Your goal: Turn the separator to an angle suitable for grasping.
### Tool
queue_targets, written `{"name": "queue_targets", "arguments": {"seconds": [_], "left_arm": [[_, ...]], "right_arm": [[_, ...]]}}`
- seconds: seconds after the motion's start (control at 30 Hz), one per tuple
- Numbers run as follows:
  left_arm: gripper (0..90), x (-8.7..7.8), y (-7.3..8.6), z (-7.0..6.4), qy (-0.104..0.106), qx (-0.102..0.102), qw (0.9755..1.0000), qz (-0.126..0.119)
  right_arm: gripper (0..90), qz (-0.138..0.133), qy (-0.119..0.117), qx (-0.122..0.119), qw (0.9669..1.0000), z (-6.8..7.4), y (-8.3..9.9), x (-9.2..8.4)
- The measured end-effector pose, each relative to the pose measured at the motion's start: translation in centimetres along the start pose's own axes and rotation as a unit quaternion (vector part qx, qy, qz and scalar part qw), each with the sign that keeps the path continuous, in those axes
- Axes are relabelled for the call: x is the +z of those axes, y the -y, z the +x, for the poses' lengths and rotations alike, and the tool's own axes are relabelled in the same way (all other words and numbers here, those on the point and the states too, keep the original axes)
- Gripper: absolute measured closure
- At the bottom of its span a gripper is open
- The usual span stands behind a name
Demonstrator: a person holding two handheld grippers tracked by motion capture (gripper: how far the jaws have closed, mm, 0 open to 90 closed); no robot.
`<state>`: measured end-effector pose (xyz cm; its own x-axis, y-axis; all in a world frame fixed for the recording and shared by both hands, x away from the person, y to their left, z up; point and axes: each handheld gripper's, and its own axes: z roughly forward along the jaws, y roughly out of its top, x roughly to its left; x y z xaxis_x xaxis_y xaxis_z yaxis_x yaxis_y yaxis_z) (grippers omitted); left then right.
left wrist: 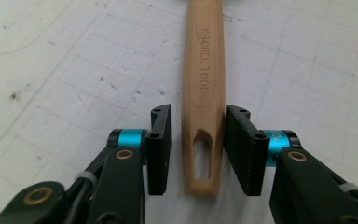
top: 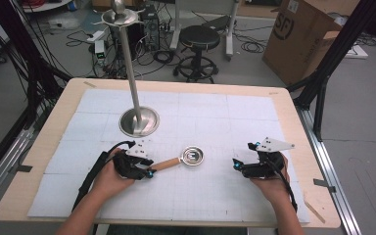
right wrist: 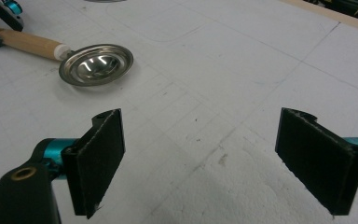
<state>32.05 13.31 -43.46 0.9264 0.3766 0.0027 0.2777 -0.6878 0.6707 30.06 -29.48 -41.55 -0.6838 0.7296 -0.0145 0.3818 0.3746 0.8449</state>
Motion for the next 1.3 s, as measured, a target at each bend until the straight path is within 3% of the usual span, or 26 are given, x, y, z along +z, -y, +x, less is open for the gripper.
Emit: {"name": "queue_targets", "arguments": {"seconds": [0.1, 0.27, 0.47, 0.7, 0.87, 1.17, 1.3], "left_arm": [[67.1, 0.3, -0.6, 0.0, 0.003, 0.012, 0.9999, 0.011], [67.4, 0.9, -1.1, 0.4, 0.017, 0.011, 0.9998, 0.003], [67.6, 2.2, -2.8, 0.4, 0.023, 0.039, 0.9989, 0.014], [69.0, 4.5, -5.4, 0.1, 0.034, 0.065, 0.9973, 0.005], [68.7, 5.9, -6.5, -0.1, 0.044, 0.064, 0.997, -0.008], [67.7, 7.7, -8.5, -0.8, 0.051, 0.07, 0.9962, -0.001], [63.3, 7.6, -8.4, -0.7, 0.049, 0.054, 0.9973, -0.002]], "right_arm": [[14.1, 0.004, 0.004, 0.0, 1.0, 0.0, 0.2, -0.3], [14.1, 0.003, 0.013, 0.005, 0.9999, 0.0, 0.8, -1.2], [14.2, 0.003, 0.016, 0.008, 0.9998, 0.1, 1.2, -1.9], [14.1, 0.0, 0.022, 0.009, 0.9997, 0.2, 1.5, -2.7], [14.2, -0.006, 0.024, 0.015, 0.9996, 0.0, 1.7, -3.3], [14.1, -0.013, 0.022, 0.016, 0.9995, -0.2, 1.5, -3.3], [14.1, -0.017, 0.021, 0.016, 0.9995, -0.2, 1.5, -3.3]]}}
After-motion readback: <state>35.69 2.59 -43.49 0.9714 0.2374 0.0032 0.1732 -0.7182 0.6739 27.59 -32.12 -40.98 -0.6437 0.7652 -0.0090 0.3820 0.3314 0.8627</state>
